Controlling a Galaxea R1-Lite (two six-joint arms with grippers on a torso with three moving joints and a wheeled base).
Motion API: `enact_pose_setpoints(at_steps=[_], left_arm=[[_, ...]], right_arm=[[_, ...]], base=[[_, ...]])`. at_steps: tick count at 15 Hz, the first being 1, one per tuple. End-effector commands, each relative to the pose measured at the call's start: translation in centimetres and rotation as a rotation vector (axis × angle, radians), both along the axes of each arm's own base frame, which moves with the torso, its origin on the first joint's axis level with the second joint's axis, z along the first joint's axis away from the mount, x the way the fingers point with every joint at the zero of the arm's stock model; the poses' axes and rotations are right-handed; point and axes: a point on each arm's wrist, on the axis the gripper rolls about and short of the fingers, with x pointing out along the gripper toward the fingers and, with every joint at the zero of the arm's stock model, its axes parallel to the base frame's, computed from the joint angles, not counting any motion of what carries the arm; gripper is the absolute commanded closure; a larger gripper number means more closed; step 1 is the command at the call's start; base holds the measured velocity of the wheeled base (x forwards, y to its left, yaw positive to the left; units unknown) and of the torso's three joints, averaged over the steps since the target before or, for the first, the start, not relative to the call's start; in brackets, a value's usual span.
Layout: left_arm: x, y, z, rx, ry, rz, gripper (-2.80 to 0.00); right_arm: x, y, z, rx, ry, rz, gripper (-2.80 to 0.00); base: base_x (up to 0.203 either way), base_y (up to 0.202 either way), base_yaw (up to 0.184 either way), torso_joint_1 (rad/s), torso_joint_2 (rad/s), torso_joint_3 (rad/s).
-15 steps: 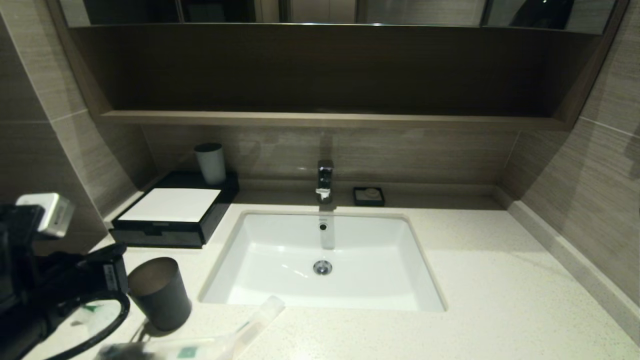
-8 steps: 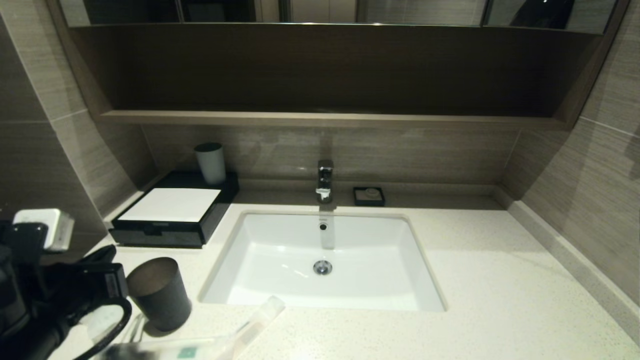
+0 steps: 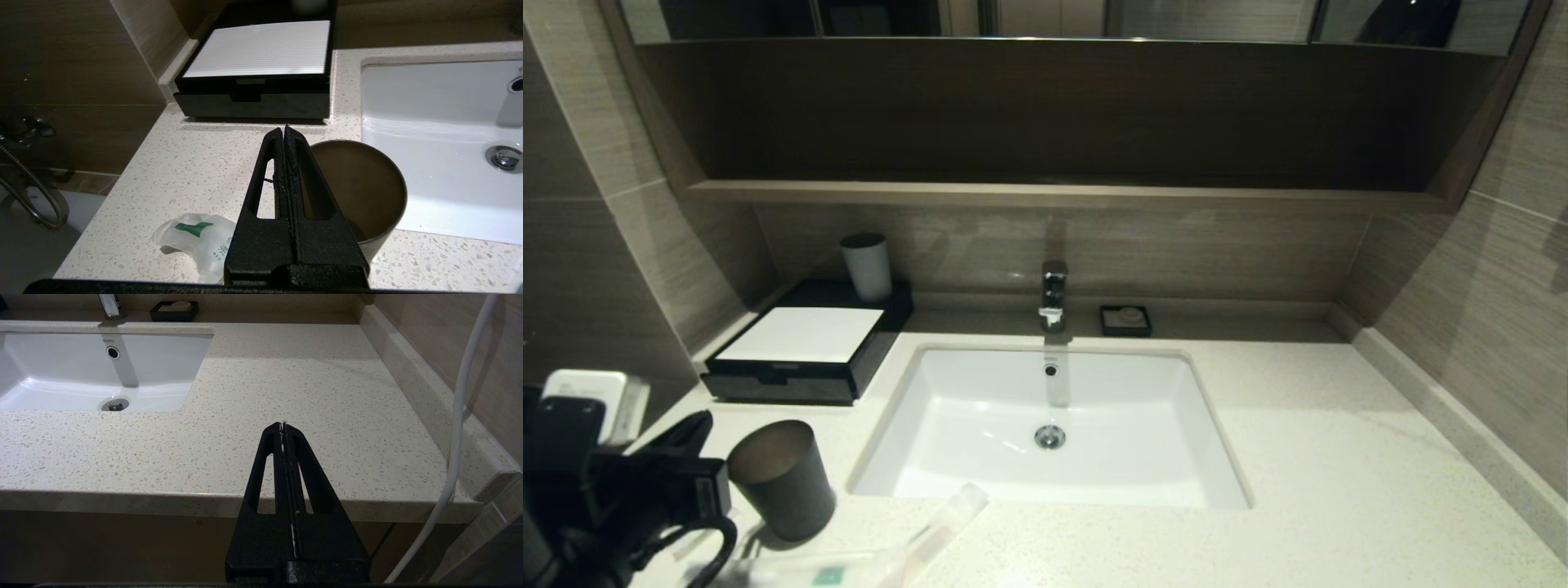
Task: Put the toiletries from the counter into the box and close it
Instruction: Pick up the cup
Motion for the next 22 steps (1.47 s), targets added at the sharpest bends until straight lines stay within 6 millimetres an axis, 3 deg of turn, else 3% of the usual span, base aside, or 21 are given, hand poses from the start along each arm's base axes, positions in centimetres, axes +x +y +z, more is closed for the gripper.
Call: enact_pose_setpoints(at_steps=[1,5,6,16,18,22], left_arm=[[-0.3,-0.4,-0.2,-0.006,0.002,-0.024,0.00],[-1.2,-2.3,-0.5,-0.090,0.001,-0.102,0.00],[-1.5,-2.8,-0.8,-0.096,0.014,-0.100,-2.80],[-2.0,-3.3,-2.6,-0.113,0.104,-0.019,-2.80],[-2.3,-4.2,-1.8,-0.117,0.068,-0.056,-2.80],[0.5,-4.3,1.0,-0.005,0.130,0.057,-2.80]], right_arm=[[0.0,0.0,0.0,0.000,-0.001,0.000,0.00],[0.0,0.0,0.0,-0.001,0.000,0.000,0.00],[0.0,0.0,0.0,-0.001,-0.001,0.000,0.00],[0.0,0.0,0.0,-0.001,-0.002,0.000,0.00],[0.0,0.0,0.0,0.000,-0.001,0.000,0.00],[0.0,0.0,0.0,-0.001,0.000,0.000,0.00]], base=[[0.000,0.000,0.000,0.000,0.00,0.000],[0.000,0.000,0.000,0.000,0.00,0.000],[0.000,0.000,0.000,0.000,0.00,0.000],[0.000,0.000,0.000,0.000,0.00,0.000],[0.000,0.000,0.000,0.000,0.00,0.000],[0.000,0.000,0.000,0.000,0.00,0.000]])
